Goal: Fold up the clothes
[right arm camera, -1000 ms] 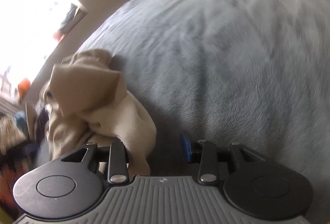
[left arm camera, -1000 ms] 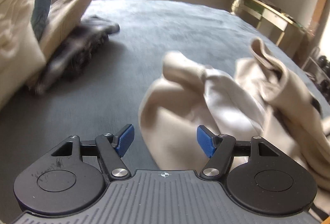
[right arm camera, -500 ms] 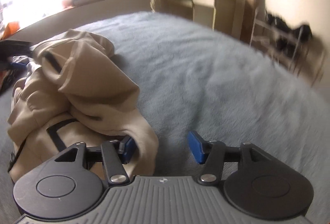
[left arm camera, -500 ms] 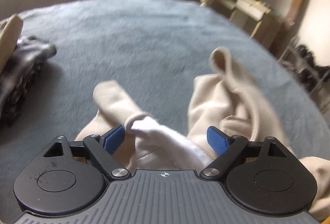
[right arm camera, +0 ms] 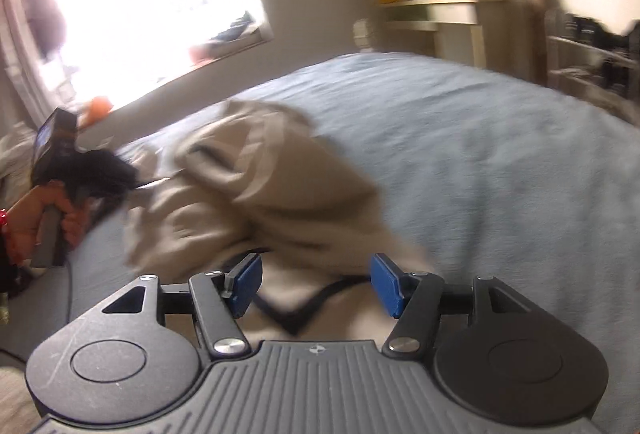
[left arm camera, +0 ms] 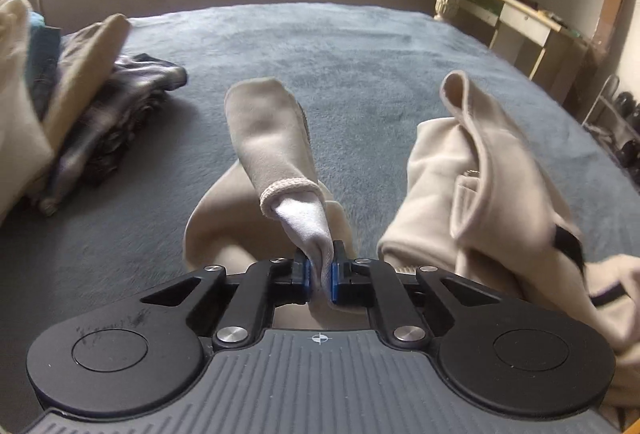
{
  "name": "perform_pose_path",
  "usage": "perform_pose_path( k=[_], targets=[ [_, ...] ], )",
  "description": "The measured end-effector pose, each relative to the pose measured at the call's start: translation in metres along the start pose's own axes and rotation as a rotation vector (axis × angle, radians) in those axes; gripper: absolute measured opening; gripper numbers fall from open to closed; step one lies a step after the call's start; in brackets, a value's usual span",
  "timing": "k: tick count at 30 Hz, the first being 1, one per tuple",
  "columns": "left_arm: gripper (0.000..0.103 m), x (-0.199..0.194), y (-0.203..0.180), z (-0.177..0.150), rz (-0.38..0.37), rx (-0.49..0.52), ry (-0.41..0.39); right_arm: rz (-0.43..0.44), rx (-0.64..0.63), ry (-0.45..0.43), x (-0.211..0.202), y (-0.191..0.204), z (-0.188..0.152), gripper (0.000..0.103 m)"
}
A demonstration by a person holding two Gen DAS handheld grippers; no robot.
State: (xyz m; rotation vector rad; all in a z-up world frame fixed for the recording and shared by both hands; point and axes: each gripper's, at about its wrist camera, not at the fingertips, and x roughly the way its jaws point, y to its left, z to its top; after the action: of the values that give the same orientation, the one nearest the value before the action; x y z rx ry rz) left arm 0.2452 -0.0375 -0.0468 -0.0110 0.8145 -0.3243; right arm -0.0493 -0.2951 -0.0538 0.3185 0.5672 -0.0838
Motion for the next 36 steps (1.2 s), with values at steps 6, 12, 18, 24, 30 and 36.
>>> perform_pose_path(
  k=[6, 12, 18, 24, 30, 36],
  targets=[
    [0.007, -0.069, 0.015, -0.025, -0.012, -0.082, -0.083, 0.114, -0.115, 0.049, 0.023, 0.046, -0.007, 0.063],
    [0.005, -0.125, 0.035, -0.050, -0.007, -0.166, -0.112, 0.139, -0.117, 0.057, 0.031, 0.065, -0.001, 0.063],
    [0.005, -0.178, 0.061, -0.075, -0.008, -0.189, -0.099, 0.132, -0.126, 0.027, 0.028, 0.072, 0.009, 0.063],
    [0.011, -0.166, 0.072, -0.096, -0.029, -0.019, 0.053, 0.140, -0.244, 0.018, 0.049, 0.100, 0.022, 0.063],
    [0.023, -0.171, 0.090, -0.090, -0.119, -0.130, 0.076, 0.133, -0.409, 0.054, 0.087, 0.138, 0.033, 0.065],
    [0.057, -0.194, 0.116, -0.098, -0.166, -0.194, 0.065, 0.125, -0.574, 0.089, 0.125, 0.176, 0.044, 0.006]
  ],
)
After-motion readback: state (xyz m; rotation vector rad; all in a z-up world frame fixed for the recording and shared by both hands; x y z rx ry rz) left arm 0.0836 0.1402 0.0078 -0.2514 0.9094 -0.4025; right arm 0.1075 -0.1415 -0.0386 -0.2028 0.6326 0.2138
